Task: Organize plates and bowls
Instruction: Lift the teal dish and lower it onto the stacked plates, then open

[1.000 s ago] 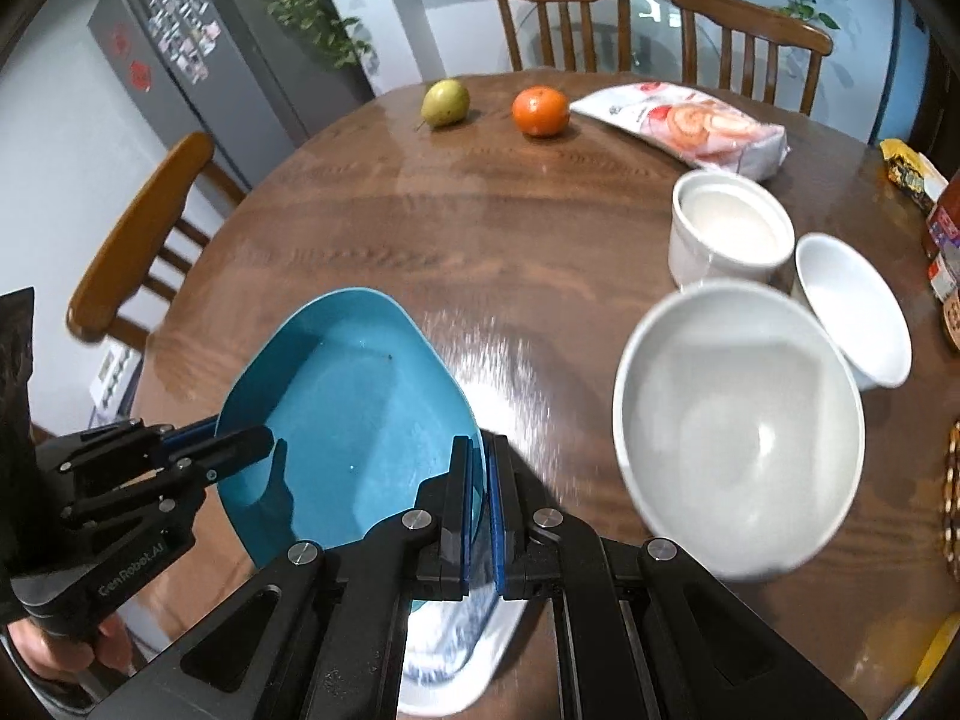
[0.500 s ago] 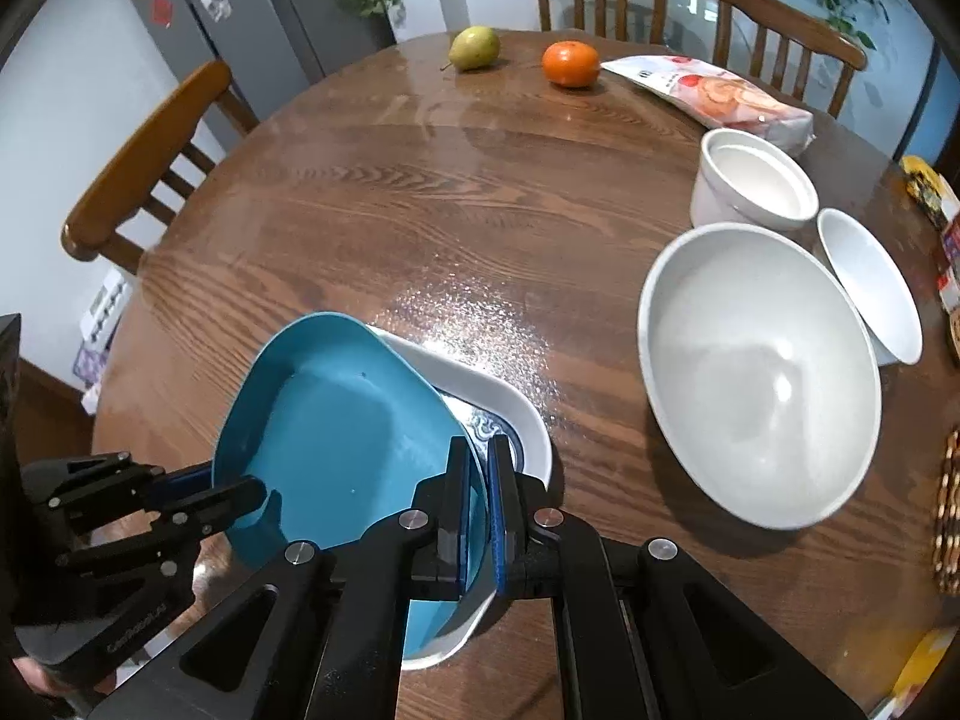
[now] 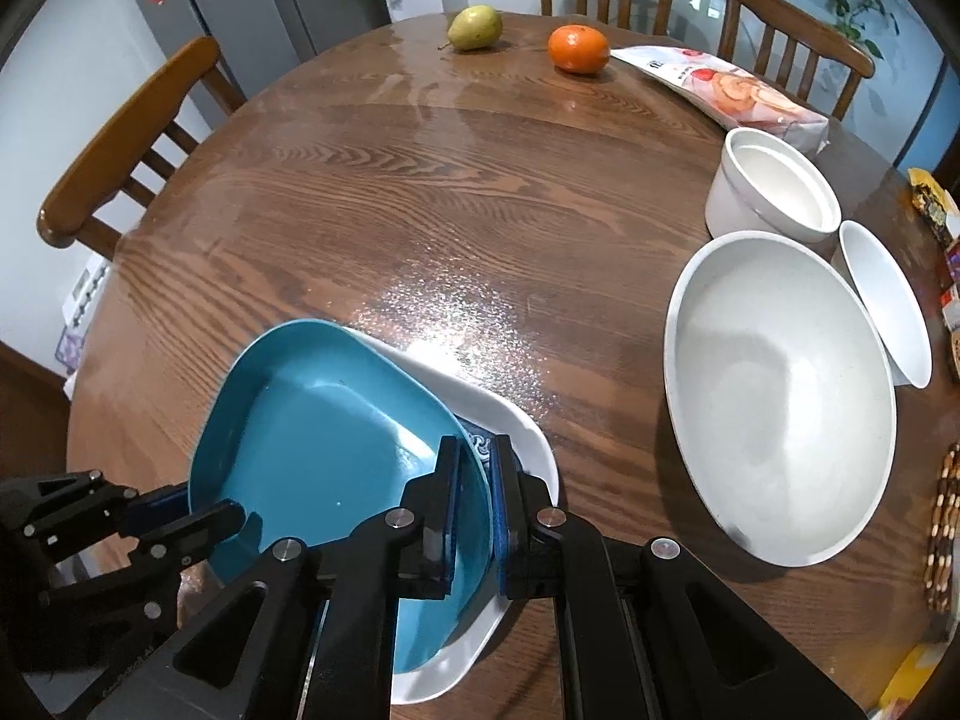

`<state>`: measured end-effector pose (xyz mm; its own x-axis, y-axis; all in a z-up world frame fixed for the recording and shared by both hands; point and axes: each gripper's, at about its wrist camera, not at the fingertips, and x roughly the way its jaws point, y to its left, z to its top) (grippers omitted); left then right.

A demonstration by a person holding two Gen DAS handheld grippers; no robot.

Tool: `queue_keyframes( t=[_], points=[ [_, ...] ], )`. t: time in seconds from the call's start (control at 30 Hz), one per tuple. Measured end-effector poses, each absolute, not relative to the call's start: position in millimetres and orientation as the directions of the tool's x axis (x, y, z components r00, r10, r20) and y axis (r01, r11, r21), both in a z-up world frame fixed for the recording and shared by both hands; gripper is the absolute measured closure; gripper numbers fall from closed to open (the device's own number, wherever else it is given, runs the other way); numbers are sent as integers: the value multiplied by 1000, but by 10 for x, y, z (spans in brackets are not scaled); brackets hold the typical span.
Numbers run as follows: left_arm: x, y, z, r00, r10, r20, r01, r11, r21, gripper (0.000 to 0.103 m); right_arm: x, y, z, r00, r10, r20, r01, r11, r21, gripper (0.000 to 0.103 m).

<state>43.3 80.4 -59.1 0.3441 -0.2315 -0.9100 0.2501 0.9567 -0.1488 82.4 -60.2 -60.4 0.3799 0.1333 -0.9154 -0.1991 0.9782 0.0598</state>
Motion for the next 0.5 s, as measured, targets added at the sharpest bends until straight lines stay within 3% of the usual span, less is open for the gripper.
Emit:
queue_keyframes(
  t=[0.27, 0.33, 0.4, 0.43, 0.5],
  points=[
    [461, 786, -584, 341, -229, -912, 268, 953, -139, 90, 857, -588, -629, 377, 106, -920, -189, 981, 36, 95],
    [444, 781, -570, 341, -234, -911, 275, 951, -142, 86, 851, -585, -610, 379, 100, -920, -191, 981, 28, 90],
    [428, 794, -539, 347, -236, -908, 273, 951, -143, 70, 850, -594, -589, 382, 96, -919, -193, 981, 22, 80],
    [420, 801, -523, 350, -240, -905, 273, 951, -146, 66, 847, -598, -581, 382, 94, -919, -190, 981, 22, 73],
    [405, 817, -477, 365, -243, -899, 270, 951, -148, 61, 837, -621, -541, 395, 102, -913, -181, 983, 32, 69]
  ],
)
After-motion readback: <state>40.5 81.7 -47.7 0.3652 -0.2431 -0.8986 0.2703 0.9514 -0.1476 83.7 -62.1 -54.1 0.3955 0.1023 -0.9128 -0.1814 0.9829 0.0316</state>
